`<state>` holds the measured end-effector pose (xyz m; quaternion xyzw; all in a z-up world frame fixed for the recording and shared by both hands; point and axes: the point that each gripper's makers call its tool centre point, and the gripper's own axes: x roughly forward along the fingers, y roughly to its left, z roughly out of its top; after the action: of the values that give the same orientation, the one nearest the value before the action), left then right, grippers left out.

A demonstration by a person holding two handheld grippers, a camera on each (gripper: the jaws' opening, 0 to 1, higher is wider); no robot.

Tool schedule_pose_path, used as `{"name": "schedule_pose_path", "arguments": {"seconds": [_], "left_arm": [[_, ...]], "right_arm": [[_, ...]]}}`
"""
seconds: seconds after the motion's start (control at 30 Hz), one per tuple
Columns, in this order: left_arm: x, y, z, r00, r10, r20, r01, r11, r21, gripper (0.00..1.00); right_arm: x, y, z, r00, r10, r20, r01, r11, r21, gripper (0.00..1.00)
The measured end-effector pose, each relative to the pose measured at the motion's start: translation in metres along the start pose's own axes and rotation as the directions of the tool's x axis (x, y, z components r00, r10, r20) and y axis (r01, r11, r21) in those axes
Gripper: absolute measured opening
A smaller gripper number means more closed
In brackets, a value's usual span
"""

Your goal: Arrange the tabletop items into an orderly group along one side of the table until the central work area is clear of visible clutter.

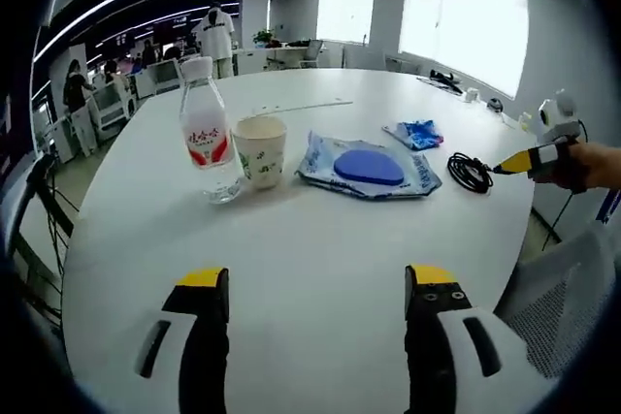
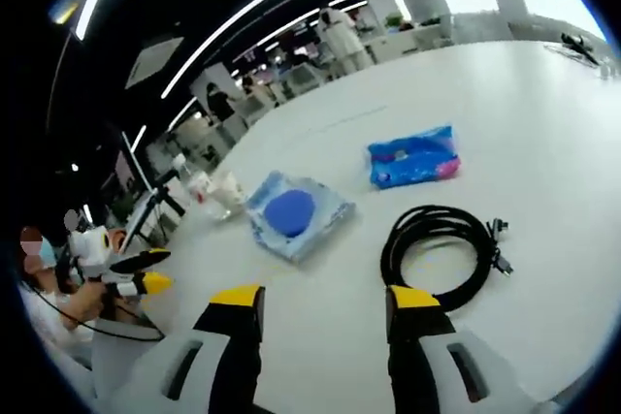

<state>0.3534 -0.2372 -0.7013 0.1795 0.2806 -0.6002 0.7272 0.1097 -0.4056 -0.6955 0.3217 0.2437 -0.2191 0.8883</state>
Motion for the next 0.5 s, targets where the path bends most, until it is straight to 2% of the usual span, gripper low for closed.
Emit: {"name": "schedule_pose_path", "arguments": {"seconds": [0.13, 0.33, 0.5], "left_arm": [[0.017, -0.001, 0.014, 1.0, -0.029, 0.006, 0.029, 1.0, 0.001, 0.71], [0.038, -0.004, 0.033, 0.998, -0.059, 0.028, 0.06, 0.998, -0.013, 0.7], [0.053, -0.005, 0.038, 0.997, -0.069, 0.02, 0.07, 0.997, -0.017, 0.69]], "right_arm": [[0.001, 0.007, -0.005, 1.0, 0.006, -0.01, -0.006, 1.0, -0.005, 0.49], [0.001, 0.004, -0.014, 1.0, -0.009, -0.023, 0.009, 1.0, 0.011, 0.49], [0.004, 0.004, -0.02, 0.999, -0.016, -0.041, 0.017, 1.0, 0.019, 0.49]]}}
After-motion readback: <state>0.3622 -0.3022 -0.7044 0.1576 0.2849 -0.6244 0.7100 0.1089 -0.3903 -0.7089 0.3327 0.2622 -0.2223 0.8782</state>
